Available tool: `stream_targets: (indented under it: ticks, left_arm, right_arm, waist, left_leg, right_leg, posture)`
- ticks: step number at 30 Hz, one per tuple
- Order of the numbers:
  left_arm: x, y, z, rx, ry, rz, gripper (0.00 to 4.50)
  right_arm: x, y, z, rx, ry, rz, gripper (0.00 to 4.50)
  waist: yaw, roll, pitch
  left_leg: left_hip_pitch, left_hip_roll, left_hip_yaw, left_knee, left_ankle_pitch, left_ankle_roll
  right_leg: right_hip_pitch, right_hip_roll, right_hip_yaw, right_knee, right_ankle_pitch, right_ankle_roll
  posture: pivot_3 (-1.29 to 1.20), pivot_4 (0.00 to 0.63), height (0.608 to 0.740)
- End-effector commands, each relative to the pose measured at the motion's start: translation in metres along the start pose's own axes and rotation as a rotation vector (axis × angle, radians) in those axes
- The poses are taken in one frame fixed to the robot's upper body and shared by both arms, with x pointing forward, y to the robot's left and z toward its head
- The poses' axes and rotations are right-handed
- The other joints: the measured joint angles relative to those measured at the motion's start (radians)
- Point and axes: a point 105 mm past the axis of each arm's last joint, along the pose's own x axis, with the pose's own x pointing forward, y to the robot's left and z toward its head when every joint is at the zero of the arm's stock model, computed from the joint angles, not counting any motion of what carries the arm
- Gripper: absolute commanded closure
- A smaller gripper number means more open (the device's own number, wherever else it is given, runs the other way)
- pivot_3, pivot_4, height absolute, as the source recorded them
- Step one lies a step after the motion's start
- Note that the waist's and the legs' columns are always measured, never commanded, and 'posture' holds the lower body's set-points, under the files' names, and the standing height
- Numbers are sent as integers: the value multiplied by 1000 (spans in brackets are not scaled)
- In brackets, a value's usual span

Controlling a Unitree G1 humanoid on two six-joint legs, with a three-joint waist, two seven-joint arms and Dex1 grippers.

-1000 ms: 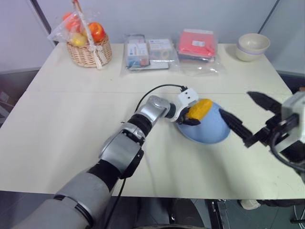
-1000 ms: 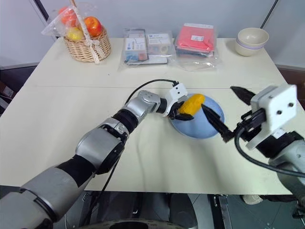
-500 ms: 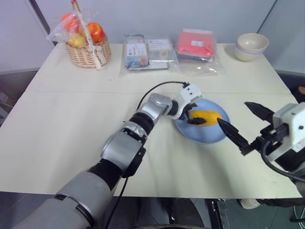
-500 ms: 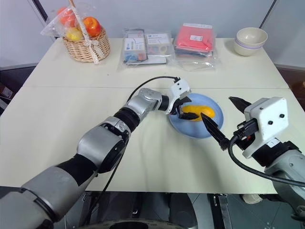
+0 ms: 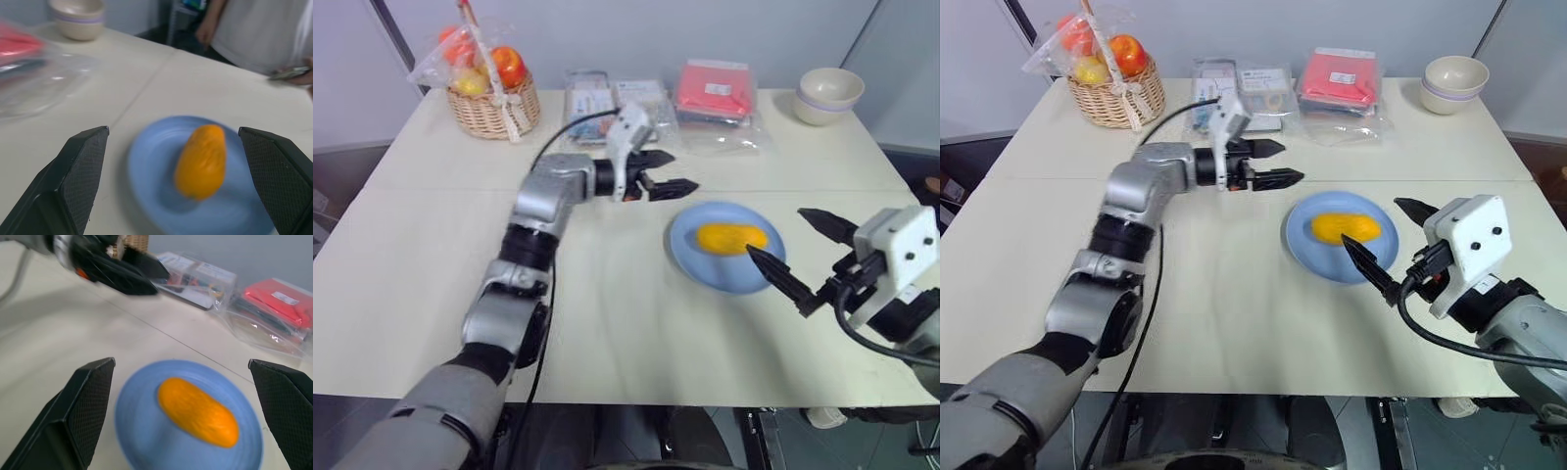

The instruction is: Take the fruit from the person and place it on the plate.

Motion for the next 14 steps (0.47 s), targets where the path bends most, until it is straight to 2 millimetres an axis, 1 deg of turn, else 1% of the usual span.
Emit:
stream_targets:
  ticks: [1,3,5,8,11,14]
  left_arm:
    - [-27,0,23,134,-54,61,62]
    - [-43,0,25,161,-54,94,62]
    - [-54,-8,29,166,-68,96,62]
    - [-61,-22,31,175,-80,88,62]
    - [-62,-23,31,136,-98,142,62]
    - [-66,-23,26,89,-101,181,62]
  right_arm:
    - [-1,-7,5,-56,-3,6,0]
    - [-3,-12,2,-74,22,12,0]
    - [-5,-17,-1,-88,41,14,0]
    - [-6,-22,-4,-101,60,26,0]
    - [-7,-24,-8,-110,77,42,0]
    - [-6,-28,-10,-114,77,46,0]
  waist:
    - [2,0,0]
    - [4,0,0]
    - [6,0,0]
    - [9,0,0]
    - [8,0,0]
    - [5,0,0]
  left_leg:
    - [0,0,0,0,0,0]
    - [0,0,0,0,0,0]
    - [0,0,0,1,0,0]
    - [0,0,0,1,0,0]
    - [0,0,0,1,0,0]
    - [0,0,0,1,0,0]
  right_leg:
    - [0,0,0,0,0,0]
    - [0,0,0,0,0,0]
    - [1,-1,0,-1,0,0]
    - [2,-1,0,-1,0,0]
    - [2,-1,0,-1,0,0]
    - [2,-1,0,-1,0,0]
  posture:
    - [0,150,740]
    - [0,150,740]
    - [0,150,740]
    - [0,150,740]
    - [0,150,740]
    - [0,150,740]
